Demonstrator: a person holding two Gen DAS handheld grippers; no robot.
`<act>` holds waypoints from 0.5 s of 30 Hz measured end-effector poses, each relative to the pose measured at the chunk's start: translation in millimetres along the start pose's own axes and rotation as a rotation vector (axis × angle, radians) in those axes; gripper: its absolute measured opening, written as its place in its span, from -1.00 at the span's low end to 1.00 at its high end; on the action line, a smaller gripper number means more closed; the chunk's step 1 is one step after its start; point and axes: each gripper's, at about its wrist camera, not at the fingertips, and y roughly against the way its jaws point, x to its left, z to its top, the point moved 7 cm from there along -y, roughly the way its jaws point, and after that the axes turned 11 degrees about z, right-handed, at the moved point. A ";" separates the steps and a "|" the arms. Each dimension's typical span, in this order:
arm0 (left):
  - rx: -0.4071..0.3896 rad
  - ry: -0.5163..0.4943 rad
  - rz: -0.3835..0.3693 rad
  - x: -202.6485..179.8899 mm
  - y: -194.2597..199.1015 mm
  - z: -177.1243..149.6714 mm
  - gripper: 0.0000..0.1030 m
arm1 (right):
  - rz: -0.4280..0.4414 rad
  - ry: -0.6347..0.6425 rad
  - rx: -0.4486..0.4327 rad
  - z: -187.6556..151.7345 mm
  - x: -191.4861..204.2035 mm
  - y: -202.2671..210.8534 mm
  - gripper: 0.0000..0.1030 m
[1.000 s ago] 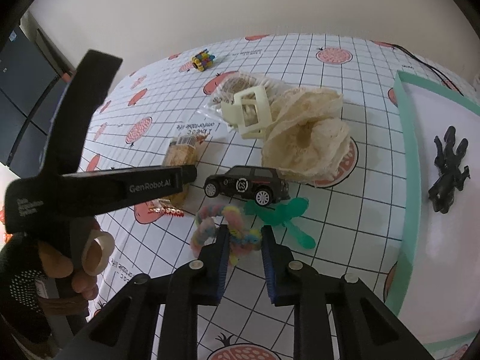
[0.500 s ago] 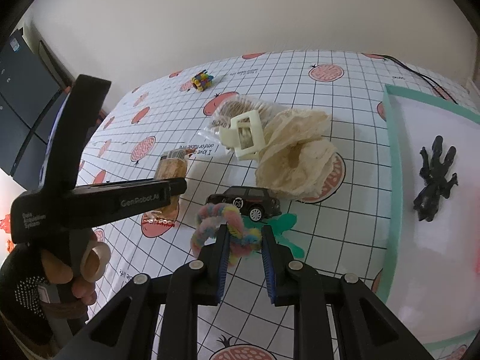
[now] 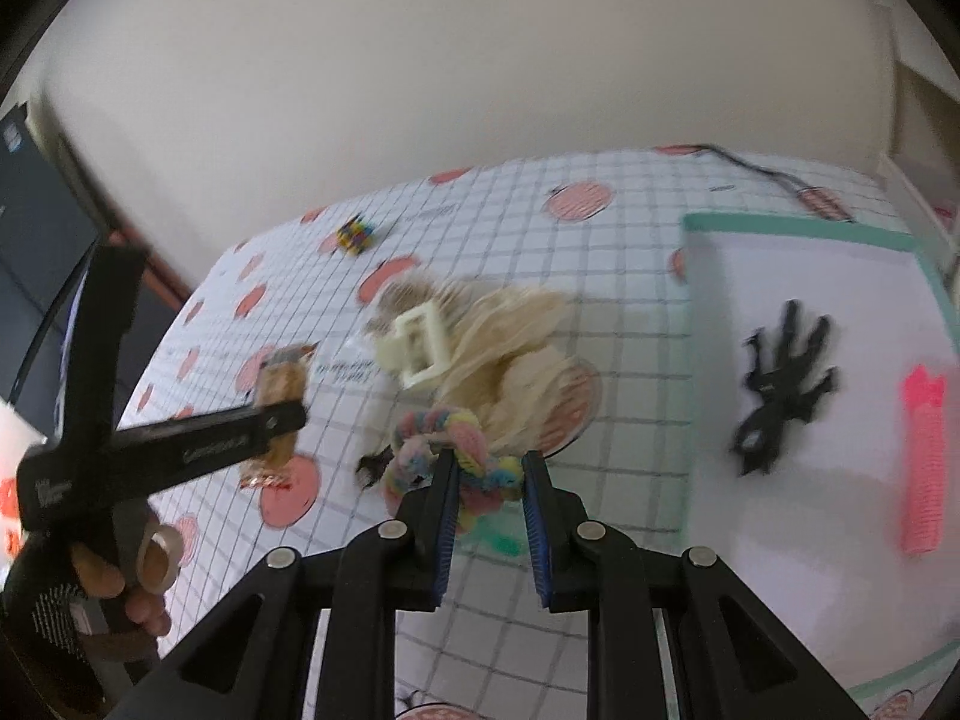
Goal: Organize objects
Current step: 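Carry both items into the teal tray while the left tool releases the snack packet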
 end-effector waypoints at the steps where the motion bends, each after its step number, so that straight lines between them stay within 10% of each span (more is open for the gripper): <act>1: -0.006 -0.004 -0.001 -2.3 2.5 0.7 -0.27 | -0.006 -0.010 -0.011 2.5 -4.4 3.8 -0.57; 15: -0.126 -0.063 -0.114 -63.1 59.2 10.1 -0.27 | -0.123 -0.099 -0.170 27.4 -66.6 73.7 -0.57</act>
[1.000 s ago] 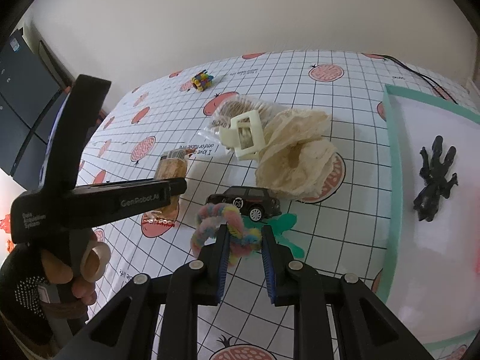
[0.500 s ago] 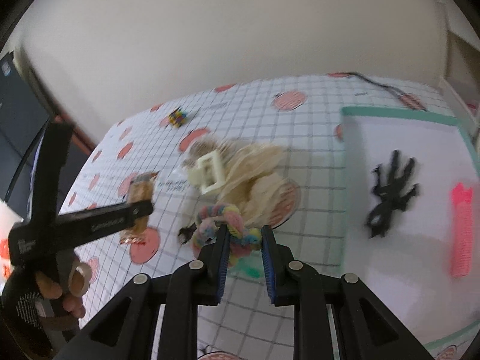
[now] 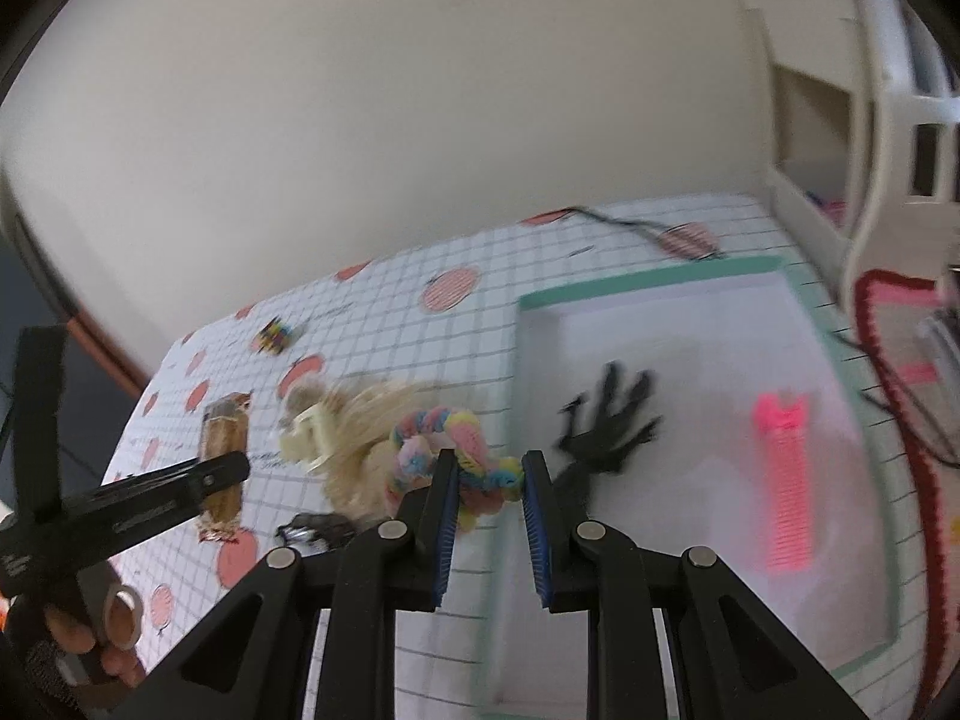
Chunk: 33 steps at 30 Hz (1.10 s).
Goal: Organize objects
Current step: 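Carry both items into the teal tray while the left tool releases the snack packet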
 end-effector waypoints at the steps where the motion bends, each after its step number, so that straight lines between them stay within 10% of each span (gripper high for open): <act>1: -0.015 -0.014 -0.012 -8.9 4.8 1.3 -0.27 | -0.017 -0.008 -0.014 3.2 -7.5 5.8 -0.57; 15: -0.116 -0.227 -0.176 -136.6 40.3 -9.8 -0.27 | -0.121 -0.146 -0.103 12.3 -90.3 55.2 -0.57; 33: 0.019 -0.363 -0.227 -199.6 4.5 -54.3 -0.27 | -0.142 -0.168 0.003 -2.9 -119.4 19.2 -0.56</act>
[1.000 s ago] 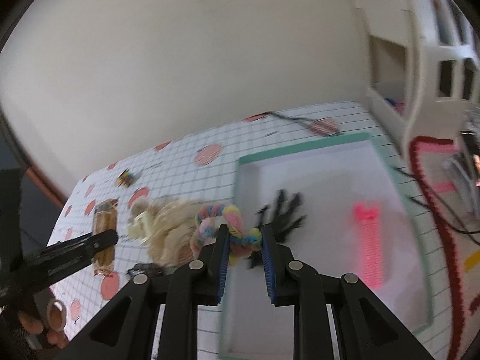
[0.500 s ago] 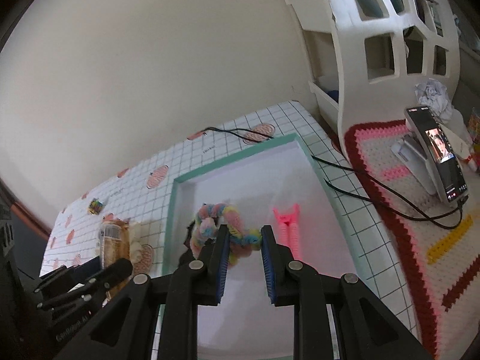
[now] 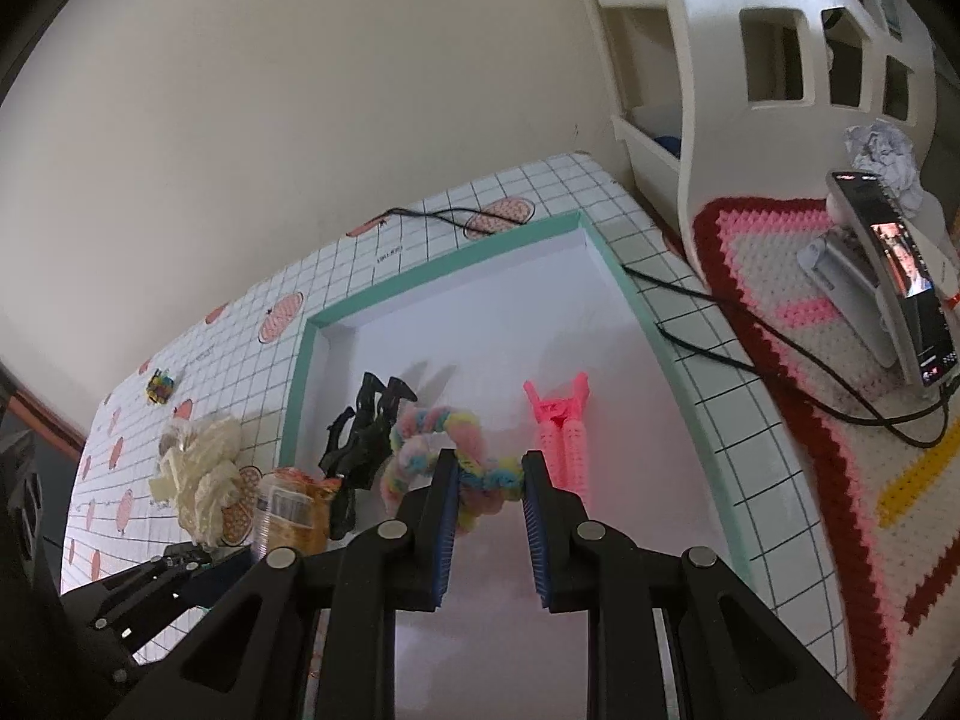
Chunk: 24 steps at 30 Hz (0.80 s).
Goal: Organize objects
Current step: 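Carry both items into the teal tray while the left tool releases the snack packet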
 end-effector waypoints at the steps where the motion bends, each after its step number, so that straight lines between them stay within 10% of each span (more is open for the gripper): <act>1: 0.003 -0.003 -0.002 -1.3 -1.3 -0.6 -0.26 | 0.001 0.000 0.004 -0.2 -0.1 -1.9 -0.56; 24: 0.062 -0.028 -0.026 -12.4 -27.7 -16.1 -0.26 | -0.040 -0.003 0.107 -16.4 -4.6 -29.1 -0.56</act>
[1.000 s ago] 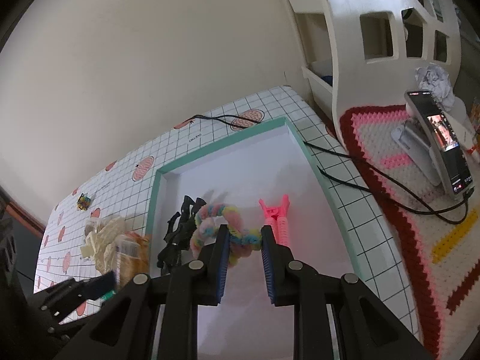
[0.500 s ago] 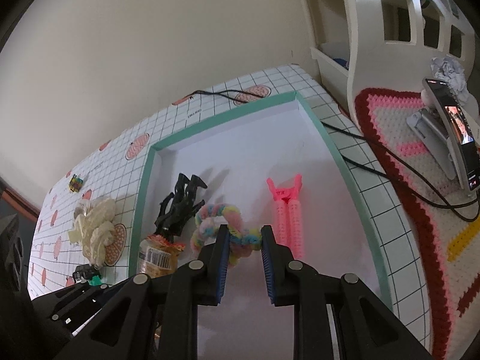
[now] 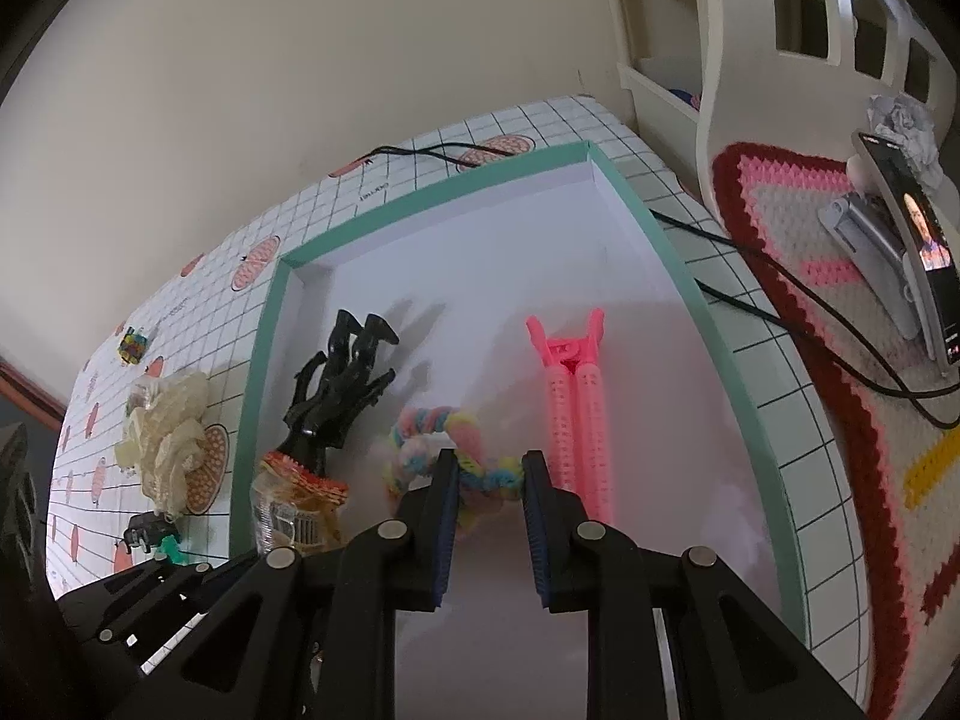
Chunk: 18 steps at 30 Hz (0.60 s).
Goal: Organize objects
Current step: 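Carry both items into the teal tray while the left tool releases the snack packet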
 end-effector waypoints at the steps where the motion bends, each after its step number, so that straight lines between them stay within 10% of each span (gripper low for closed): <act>1: 0.001 -0.001 -0.001 -0.1 -0.5 -0.6 -0.26 | -0.001 0.001 0.002 -0.2 -0.2 -0.4 -0.56; 18: 0.014 -0.001 -0.005 -1.2 -4.0 -1.6 -0.26 | -0.017 0.020 0.014 0.1 1.6 -3.0 -0.53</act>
